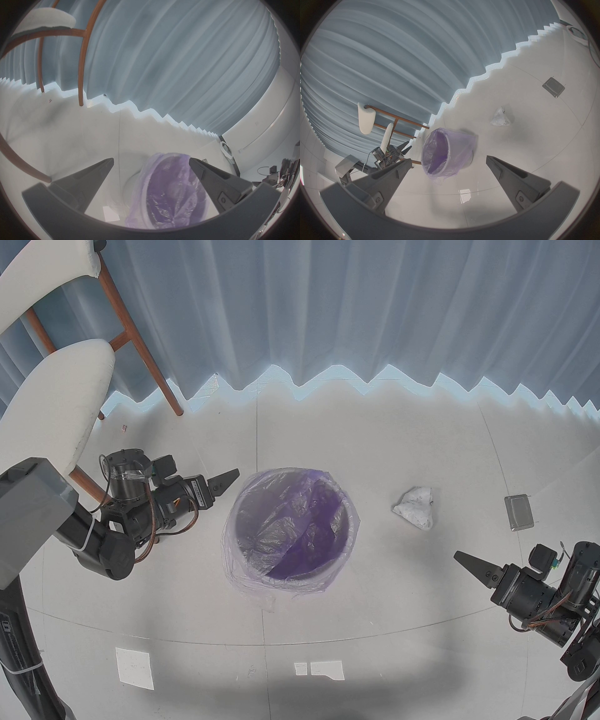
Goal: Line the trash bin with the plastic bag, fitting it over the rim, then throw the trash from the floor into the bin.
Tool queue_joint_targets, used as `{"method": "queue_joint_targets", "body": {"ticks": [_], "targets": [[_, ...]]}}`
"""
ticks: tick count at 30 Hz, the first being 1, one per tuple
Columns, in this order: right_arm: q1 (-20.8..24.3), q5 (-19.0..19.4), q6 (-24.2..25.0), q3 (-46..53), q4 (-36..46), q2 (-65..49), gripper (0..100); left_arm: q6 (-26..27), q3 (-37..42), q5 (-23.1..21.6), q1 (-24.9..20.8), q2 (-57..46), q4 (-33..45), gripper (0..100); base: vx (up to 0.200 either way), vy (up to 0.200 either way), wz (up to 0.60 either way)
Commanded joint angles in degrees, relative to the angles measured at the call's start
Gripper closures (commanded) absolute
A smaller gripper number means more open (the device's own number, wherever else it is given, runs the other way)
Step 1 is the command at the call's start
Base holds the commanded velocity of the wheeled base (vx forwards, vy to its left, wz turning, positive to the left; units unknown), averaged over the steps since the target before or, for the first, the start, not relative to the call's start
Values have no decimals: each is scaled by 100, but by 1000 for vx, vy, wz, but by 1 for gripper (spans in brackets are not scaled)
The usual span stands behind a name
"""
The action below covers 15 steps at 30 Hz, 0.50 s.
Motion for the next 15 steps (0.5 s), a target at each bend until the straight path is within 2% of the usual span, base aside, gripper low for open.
{"method": "queue_joint_targets", "body": {"ticks": [1,5,9,15], "targets": [[42,-3,8,104,20,-11,0,56,-424,-14,14,564,220,0,0,0,0],[139,-12,25,104,38,-11,0,92,-556,-14,14,748,247,0,0,0,0],[464,-284,43,104,108,7,0,373,-627,-6,6,951,238,0,0,0,0],[807,-451,201,104,161,24,0,390,-741,-6,6,1047,238,0,0,0,0]]}}
